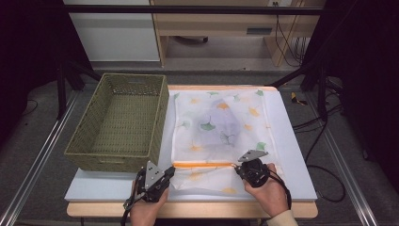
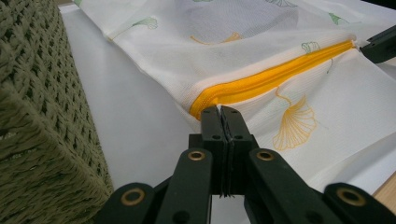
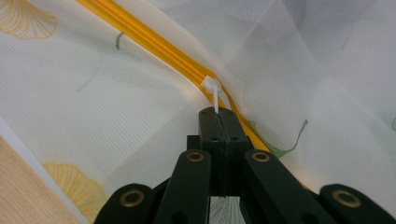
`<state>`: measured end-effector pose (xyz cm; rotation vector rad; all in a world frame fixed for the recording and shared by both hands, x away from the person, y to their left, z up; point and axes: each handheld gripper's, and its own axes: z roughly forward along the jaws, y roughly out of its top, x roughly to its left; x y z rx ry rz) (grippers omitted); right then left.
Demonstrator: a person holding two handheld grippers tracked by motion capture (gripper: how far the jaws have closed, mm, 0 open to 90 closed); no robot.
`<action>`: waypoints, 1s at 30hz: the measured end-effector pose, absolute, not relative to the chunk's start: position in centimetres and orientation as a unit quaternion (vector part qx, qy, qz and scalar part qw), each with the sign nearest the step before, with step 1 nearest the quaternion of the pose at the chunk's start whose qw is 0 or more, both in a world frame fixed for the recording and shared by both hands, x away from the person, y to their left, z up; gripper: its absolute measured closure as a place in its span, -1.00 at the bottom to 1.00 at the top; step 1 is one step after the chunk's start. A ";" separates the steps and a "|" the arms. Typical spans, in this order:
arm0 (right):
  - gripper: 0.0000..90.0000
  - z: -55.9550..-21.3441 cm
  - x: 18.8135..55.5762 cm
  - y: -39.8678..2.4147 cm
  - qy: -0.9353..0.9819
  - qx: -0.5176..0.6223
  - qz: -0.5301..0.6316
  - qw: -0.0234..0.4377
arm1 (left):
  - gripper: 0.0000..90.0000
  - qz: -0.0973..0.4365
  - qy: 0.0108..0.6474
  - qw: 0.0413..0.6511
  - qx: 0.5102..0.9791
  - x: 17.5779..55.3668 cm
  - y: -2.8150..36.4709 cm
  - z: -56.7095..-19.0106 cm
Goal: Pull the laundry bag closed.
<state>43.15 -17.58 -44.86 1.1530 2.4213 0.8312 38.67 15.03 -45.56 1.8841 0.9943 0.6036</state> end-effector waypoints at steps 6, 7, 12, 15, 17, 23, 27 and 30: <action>1.00 -45.1 43.0 -18.3 0.848 0.412 0.290 0.166 | 0.98 0.244 0.402 0.446 0.762 38.7 15.1 -45.6; 1.00 -45.1 43.0 -18.3 0.848 0.412 0.290 0.166 | 0.98 0.244 0.402 0.446 0.761 38.7 15.1 -45.6; 1.00 -45.1 42.9 -18.5 0.847 0.414 0.291 0.166 | 0.98 0.243 0.401 0.447 0.762 38.7 15.0 -45.6; 1.00 -45.1 42.9 -18.6 0.846 0.416 0.288 0.167 | 0.98 0.244 0.402 0.446 0.762 38.7 15.1 -45.6; 1.00 -45.2 43.0 -18.8 0.845 0.418 0.289 0.167 | 0.98 0.244 0.402 0.446 0.762 38.7 15.2 -45.5; 1.00 -45.4 42.9 -19.6 0.844 0.422 0.286 0.168 | 0.98 0.244 0.403 0.446 0.761 38.7 15.2 -45.7; 1.00 -45.6 42.8 -19.8 0.841 0.427 0.287 0.166 | 0.98 0.243 0.403 0.446 0.761 38.7 15.2 -45.7; 1.00 -45.6 42.8 -20.1 0.839 0.433 0.287 0.165 | 0.98 0.244 0.403 0.445 0.761 38.7 15.2 -45.7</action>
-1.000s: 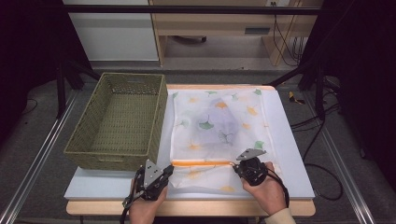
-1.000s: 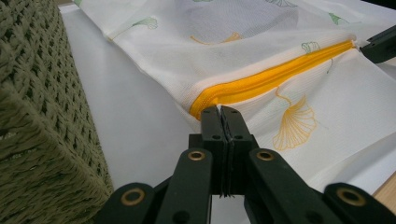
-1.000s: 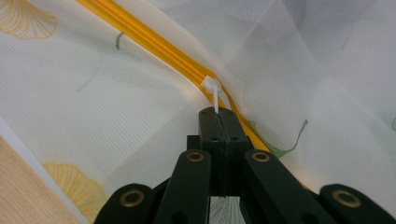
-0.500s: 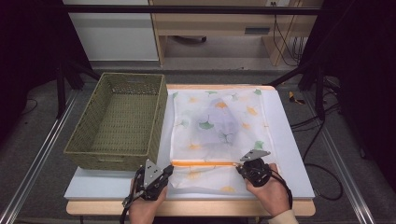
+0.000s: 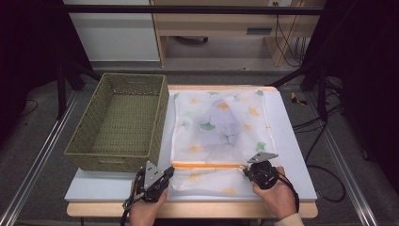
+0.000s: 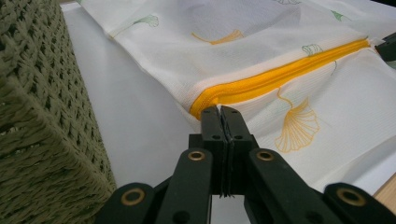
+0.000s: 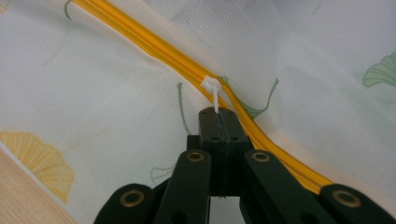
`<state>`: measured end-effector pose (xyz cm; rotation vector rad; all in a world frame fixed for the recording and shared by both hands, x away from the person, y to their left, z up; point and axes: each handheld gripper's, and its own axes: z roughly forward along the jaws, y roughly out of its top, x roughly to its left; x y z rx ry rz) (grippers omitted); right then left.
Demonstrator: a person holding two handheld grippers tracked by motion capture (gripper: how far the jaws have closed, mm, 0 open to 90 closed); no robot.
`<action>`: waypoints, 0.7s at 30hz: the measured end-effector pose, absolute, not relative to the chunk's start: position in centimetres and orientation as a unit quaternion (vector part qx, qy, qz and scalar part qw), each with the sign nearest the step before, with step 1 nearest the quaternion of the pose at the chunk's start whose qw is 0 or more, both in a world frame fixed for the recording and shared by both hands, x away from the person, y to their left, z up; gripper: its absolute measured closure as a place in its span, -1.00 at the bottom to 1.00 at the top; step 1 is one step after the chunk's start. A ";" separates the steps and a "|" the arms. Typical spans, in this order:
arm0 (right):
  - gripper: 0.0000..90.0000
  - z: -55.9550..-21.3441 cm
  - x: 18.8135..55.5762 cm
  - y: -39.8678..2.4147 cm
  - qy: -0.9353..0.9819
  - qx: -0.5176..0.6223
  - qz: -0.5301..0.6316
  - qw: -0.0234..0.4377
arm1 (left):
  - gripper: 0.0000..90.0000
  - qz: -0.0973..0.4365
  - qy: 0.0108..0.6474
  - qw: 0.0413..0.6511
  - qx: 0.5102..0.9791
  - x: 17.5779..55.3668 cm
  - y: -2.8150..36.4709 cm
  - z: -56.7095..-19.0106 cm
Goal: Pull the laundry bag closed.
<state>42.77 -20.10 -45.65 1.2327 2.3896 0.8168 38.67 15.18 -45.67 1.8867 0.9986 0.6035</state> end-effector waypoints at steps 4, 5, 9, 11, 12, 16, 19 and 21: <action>1.00 -45.6 42.7 -20.3 0.839 0.431 0.288 0.166 | 0.98 0.244 0.403 0.446 0.761 38.7 15.1 -45.7; 1.00 -45.6 42.7 -20.3 0.839 0.432 0.286 0.166 | 0.98 0.244 0.403 0.446 0.761 38.7 15.1 -45.7; 1.00 -45.6 42.7 -20.8 0.837 0.437 0.285 0.166 | 0.98 0.245 0.404 0.446 0.760 38.7 15.3 -45.7; 1.00 -45.6 42.7 -21.1 0.835 0.439 0.285 0.168 | 0.98 0.245 0.404 0.445 0.760 38.7 15.3 -45.7; 1.00 -45.6 42.7 -21.2 0.835 0.440 0.284 0.169 | 0.98 0.245 0.404 0.445 0.760 38.7 15.3 -45.7; 1.00 -45.6 42.7 -21.8 0.832 0.445 0.283 0.170 | 0.98 0.245 0.404 0.445 0.760 38.7 15.3 -45.7; 1.00 -45.6 42.6 -22.0 0.831 0.448 0.283 0.170 | 0.98 0.245 0.405 0.445 0.760 38.7 15.4 -45.7; 1.00 -45.6 42.6 -22.1 0.832 0.446 0.282 0.171 | 0.98 0.245 0.405 0.445 0.760 38.7 15.4 -45.8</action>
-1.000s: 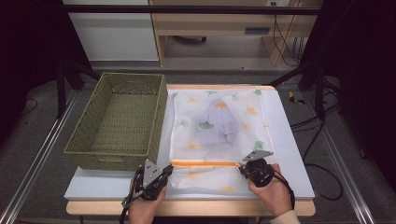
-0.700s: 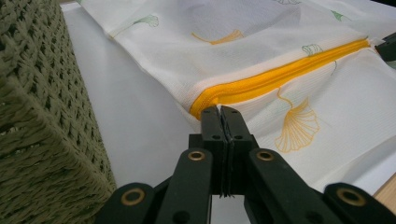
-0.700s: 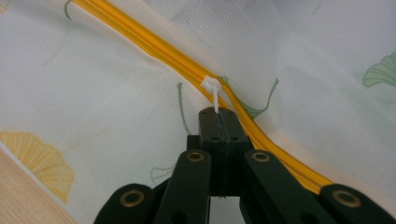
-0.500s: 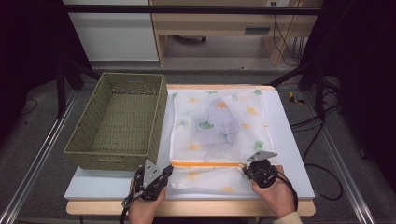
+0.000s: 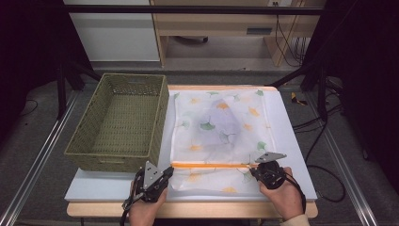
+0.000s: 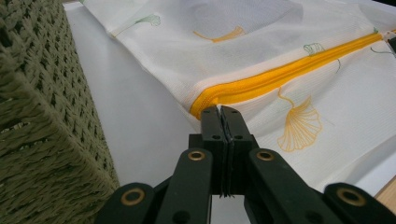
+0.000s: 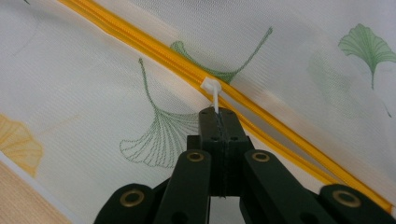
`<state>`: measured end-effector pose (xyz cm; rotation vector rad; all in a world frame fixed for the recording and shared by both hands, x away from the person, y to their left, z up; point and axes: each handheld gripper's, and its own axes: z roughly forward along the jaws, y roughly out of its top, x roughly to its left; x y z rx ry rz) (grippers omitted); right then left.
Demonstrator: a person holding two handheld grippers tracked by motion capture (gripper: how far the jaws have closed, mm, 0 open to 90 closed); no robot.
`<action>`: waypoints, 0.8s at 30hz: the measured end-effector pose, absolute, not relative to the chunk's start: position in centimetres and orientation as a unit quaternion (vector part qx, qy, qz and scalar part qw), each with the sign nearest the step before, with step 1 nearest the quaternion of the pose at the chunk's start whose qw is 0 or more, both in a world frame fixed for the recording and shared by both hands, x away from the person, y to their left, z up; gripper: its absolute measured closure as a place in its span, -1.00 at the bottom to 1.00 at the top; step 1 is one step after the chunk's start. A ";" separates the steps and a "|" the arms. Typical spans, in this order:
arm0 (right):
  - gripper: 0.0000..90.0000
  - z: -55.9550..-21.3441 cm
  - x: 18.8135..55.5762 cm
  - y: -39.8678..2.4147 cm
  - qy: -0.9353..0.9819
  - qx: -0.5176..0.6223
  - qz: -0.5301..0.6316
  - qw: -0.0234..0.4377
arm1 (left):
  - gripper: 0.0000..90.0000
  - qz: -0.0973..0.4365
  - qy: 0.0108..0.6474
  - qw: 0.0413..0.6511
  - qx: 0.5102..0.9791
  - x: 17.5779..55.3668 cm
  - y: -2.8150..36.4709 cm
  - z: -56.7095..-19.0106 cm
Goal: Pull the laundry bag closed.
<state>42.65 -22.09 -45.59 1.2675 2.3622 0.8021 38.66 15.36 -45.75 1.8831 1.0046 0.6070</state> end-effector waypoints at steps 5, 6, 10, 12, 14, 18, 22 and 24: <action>1.00 -45.7 42.6 -22.5 0.829 0.452 0.281 0.172 | 0.98 0.245 0.406 0.445 0.760 38.7 15.3 -45.8; 1.00 -45.7 42.7 -22.6 0.829 0.452 0.282 0.171 | 0.98 0.244 0.405 0.445 0.760 38.7 15.3 -45.8; 1.00 -45.7 42.7 -22.7 0.829 0.452 0.281 0.173 | 0.98 0.244 0.406 0.445 0.760 38.7 15.3 -45.9; 1.00 -45.7 42.7 -22.6 0.828 0.452 0.282 0.174 | 0.98 0.243 0.407 0.446 0.759 38.7 15.3 -45.9; 1.00 -45.6 42.8 -22.7 0.828 0.452 0.283 0.173 | 0.98 0.245 0.406 0.444 0.760 38.7 15.4 -46.0; 1.00 -45.6 42.8 -22.6 0.828 0.451 0.284 0.173 | 0.98 0.244 0.409 0.446 0.758 38.7 15.4 -46.0; 1.00 -45.5 42.8 -22.6 0.828 0.451 0.285 0.174 | 0.98 0.245 0.408 0.447 0.757 38.8 15.4 -45.9; 1.00 -45.4 42.8 -22.6 0.828 0.450 0.286 0.176 | 0.98 0.246 0.407 0.447 0.758 38.8 15.4 -45.8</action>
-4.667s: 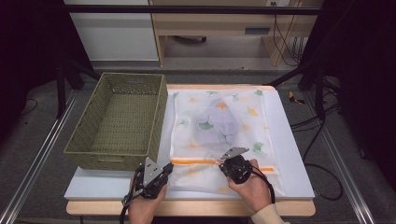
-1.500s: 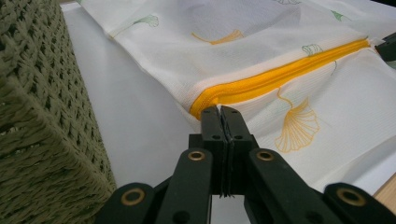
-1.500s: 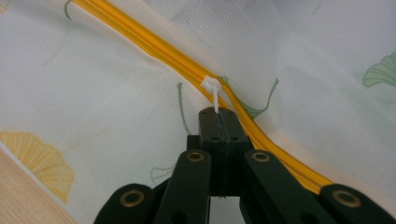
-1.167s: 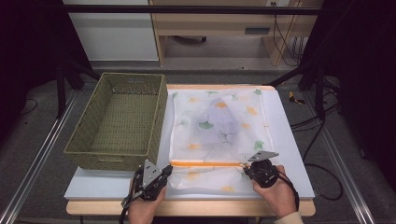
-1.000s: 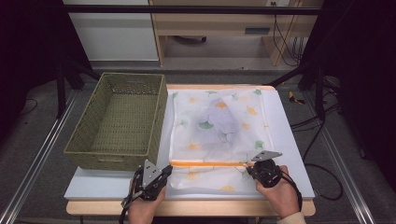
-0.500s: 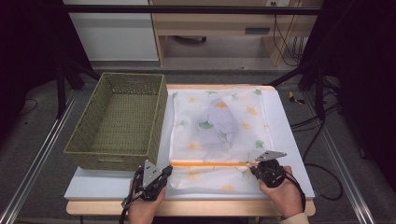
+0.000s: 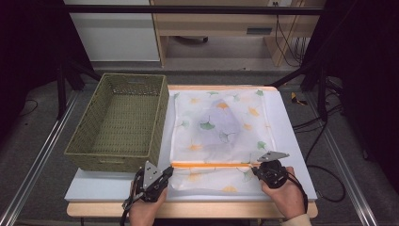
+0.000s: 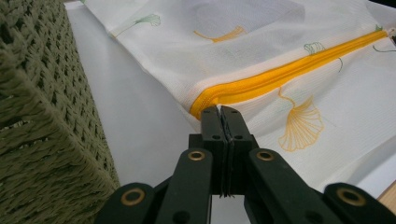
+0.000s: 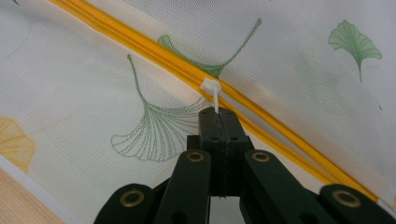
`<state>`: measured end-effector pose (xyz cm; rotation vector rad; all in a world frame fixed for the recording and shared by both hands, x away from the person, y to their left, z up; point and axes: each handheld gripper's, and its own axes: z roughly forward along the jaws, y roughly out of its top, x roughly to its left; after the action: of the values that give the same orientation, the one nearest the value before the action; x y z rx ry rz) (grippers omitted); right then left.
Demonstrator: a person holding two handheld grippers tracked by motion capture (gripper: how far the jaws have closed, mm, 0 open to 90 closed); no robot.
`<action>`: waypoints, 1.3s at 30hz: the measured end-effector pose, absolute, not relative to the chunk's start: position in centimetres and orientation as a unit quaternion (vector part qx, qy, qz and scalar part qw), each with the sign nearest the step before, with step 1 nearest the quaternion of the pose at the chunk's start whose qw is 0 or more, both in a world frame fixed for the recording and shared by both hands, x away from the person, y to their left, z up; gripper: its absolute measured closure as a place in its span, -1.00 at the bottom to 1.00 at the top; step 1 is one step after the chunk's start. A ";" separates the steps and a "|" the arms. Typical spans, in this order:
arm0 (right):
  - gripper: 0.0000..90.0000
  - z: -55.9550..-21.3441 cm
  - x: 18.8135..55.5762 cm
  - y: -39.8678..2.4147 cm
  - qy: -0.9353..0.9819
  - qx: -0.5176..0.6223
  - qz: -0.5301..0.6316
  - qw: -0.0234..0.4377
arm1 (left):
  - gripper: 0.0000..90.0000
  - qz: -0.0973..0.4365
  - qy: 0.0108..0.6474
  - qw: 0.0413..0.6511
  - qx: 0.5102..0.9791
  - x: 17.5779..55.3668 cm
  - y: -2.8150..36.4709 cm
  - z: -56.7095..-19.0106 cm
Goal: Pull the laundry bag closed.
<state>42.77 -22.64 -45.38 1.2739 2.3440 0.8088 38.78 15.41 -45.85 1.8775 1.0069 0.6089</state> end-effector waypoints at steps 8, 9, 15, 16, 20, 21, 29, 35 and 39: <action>1.00 -45.3 42.8 -23.1 0.825 0.455 0.283 0.178 | 0.98 0.246 0.409 0.447 0.757 38.7 15.5 -45.9; 1.00 -45.3 42.8 -23.1 0.825 0.456 0.283 0.177 | 0.98 0.245 0.409 0.446 0.757 38.8 15.5 -46.0; 1.00 -45.4 42.7 -23.5 0.822 0.460 0.284 0.178 | 0.98 0.245 0.410 0.446 0.757 38.8 15.6 -46.1; 1.00 -45.4 42.7 -23.5 0.822 0.460 0.284 0.178 | 0.98 0.245 0.410 0.446 0.757 38.8 15.6 -46.1; 1.00 -45.4 42.6 -23.7 0.822 0.460 0.285 0.179 | 0.98 0.244 0.412 0.447 0.756 38.7 15.6 -46.1; 1.00 -45.4 42.6 -23.7 0.821 0.461 0.285 0.179 | 0.98 0.245 0.412 0.447 0.756 38.7 15.6 -46.1; 1.00 -45.4 42.4 -24.0 0.820 0.463 0.285 0.180 | 0.98 0.244 0.411 0.447 0.756 38.7 15.5 -46.1; 1.00 -45.4 42.5 -24.1 0.819 0.463 0.285 0.182 | 0.98 0.245 0.412 0.447 0.756 38.7 15.6 -46.1; 1.00 -45.4 42.4 -24.3 0.818 0.466 0.286 0.180 | 0.98 0.244 0.410 0.446 0.757 38.7 15.5 -46.1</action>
<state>42.45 -24.27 -45.42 1.3165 2.3105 0.8085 38.66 15.49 -46.08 1.8756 1.0167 0.6052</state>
